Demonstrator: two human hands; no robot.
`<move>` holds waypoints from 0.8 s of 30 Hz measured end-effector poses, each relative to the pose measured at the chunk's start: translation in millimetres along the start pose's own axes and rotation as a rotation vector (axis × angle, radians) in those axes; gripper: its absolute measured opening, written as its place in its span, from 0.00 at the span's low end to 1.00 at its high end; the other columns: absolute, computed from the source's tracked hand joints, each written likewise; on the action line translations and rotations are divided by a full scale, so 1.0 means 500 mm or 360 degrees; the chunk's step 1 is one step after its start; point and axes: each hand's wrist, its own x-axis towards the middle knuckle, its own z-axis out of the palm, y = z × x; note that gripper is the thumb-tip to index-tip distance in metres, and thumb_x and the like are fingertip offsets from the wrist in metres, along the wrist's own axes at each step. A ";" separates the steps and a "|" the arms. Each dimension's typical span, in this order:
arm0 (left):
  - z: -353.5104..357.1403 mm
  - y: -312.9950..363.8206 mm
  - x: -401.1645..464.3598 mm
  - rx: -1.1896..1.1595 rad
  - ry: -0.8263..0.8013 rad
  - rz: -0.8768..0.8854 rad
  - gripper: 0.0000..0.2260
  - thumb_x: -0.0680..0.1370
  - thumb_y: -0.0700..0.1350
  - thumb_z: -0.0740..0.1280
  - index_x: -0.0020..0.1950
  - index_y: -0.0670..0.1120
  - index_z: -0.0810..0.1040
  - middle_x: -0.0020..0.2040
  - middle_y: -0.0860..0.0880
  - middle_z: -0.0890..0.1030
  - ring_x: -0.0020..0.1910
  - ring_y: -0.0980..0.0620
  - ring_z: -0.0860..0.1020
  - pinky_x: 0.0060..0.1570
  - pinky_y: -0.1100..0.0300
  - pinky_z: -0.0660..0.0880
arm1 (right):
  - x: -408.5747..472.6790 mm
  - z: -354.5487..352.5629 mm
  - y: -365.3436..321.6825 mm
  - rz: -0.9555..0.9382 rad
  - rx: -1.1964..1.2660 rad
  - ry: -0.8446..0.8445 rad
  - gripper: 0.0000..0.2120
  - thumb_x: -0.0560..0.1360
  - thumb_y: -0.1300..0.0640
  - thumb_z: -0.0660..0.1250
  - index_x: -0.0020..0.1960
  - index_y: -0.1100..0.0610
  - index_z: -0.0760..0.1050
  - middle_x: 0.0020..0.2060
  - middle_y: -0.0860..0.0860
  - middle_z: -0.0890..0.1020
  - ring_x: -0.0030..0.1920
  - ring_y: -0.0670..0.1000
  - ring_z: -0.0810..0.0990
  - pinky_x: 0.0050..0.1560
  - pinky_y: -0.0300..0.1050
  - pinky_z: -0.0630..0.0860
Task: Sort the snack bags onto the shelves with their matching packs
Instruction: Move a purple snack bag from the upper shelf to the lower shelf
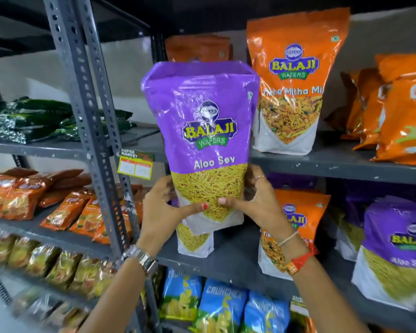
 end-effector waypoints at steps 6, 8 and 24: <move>0.052 -0.116 -0.108 0.0040 0.0149 -0.0243 0.28 0.52 0.49 0.82 0.48 0.51 0.74 0.44 0.45 0.83 0.46 0.47 0.81 0.46 0.51 0.79 | -0.080 0.001 0.141 0.0275 0.0021 -0.0108 0.33 0.60 0.61 0.79 0.58 0.47 0.68 0.56 0.49 0.79 0.61 0.48 0.78 0.62 0.52 0.77; 0.073 -0.162 -0.142 0.0043 0.0184 -0.0353 0.26 0.52 0.52 0.80 0.46 0.55 0.73 0.46 0.43 0.83 0.48 0.43 0.81 0.47 0.44 0.79 | -0.103 0.006 0.179 0.0339 0.0032 -0.0114 0.36 0.59 0.56 0.79 0.62 0.46 0.67 0.61 0.53 0.78 0.65 0.54 0.75 0.66 0.59 0.73; 0.245 -0.336 -0.204 0.0283 0.0190 -0.0822 0.33 0.58 0.45 0.79 0.55 0.41 0.66 0.54 0.41 0.79 0.51 0.41 0.79 0.49 0.49 0.77 | -0.146 -0.011 0.406 0.0846 -0.0056 0.0041 0.34 0.67 0.73 0.71 0.66 0.55 0.61 0.61 0.54 0.73 0.66 0.55 0.71 0.66 0.48 0.72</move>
